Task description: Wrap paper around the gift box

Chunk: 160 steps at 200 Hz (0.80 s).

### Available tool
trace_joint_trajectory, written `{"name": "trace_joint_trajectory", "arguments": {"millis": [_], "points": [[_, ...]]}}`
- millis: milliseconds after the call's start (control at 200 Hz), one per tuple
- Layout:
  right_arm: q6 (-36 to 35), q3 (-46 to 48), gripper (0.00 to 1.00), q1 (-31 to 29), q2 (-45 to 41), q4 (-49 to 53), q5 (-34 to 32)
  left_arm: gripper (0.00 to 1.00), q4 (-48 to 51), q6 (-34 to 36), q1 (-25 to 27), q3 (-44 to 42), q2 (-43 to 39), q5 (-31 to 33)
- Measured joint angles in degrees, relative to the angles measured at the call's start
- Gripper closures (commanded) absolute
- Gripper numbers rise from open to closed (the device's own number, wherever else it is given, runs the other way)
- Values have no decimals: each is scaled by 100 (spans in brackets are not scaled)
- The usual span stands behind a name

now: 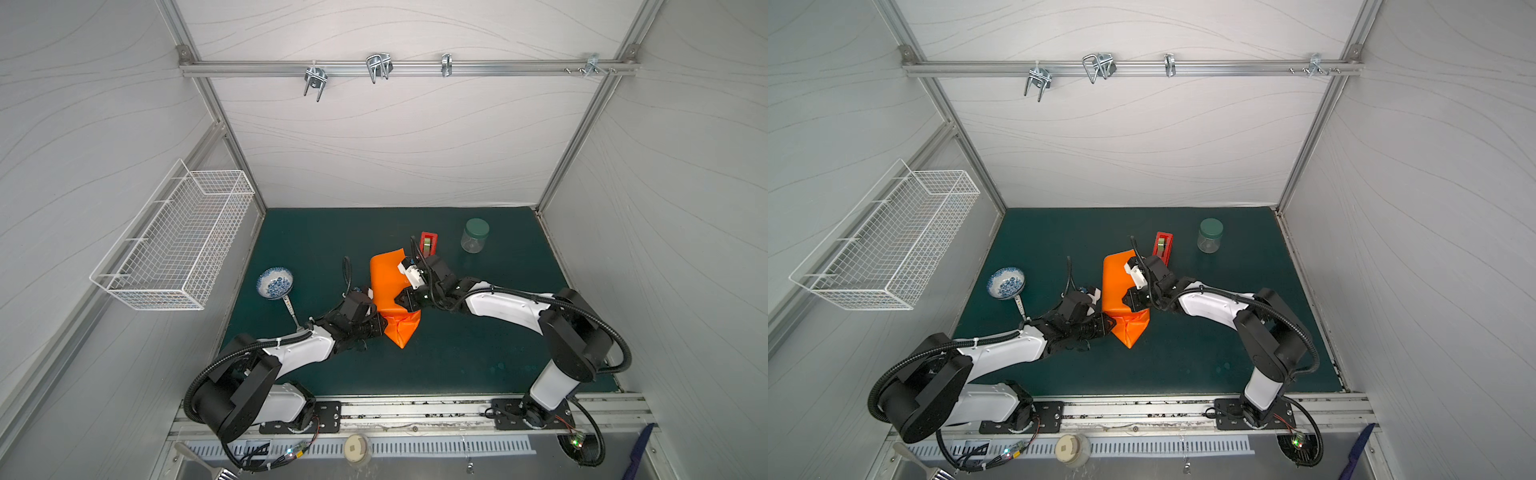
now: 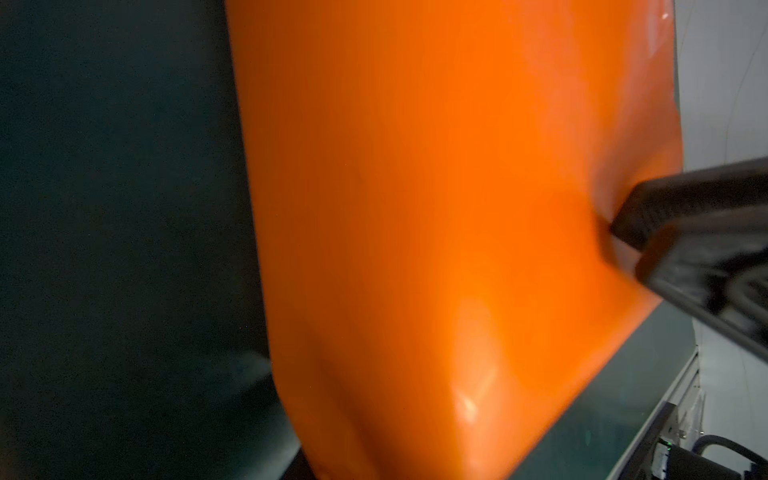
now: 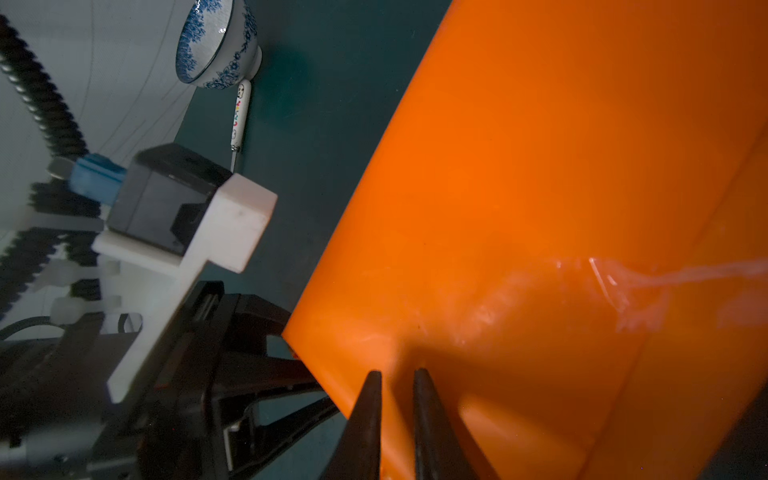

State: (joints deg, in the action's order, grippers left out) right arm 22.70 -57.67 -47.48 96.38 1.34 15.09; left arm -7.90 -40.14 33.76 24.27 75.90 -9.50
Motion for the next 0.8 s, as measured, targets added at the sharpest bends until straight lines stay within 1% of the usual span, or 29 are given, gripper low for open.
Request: {"name": "trace_joint_trajectory", "arguments": {"millis": [275, 460, 670, 800], "points": [[2, 2, 83, 0, 0, -2, 9, 78, -162, 57, 0, 20, 334, 9], [2, 11, 83, 0, 0, -13, 11, 77, -192, 103, 42, 22, 341, 17], [2, 31, 83, 0, 0, -50, 20, 88, -225, 210, 245, -63, 326, 107], [2, 33, 83, 0, 0, -52, 20, 92, -212, 223, 372, -179, 214, 160]]}}
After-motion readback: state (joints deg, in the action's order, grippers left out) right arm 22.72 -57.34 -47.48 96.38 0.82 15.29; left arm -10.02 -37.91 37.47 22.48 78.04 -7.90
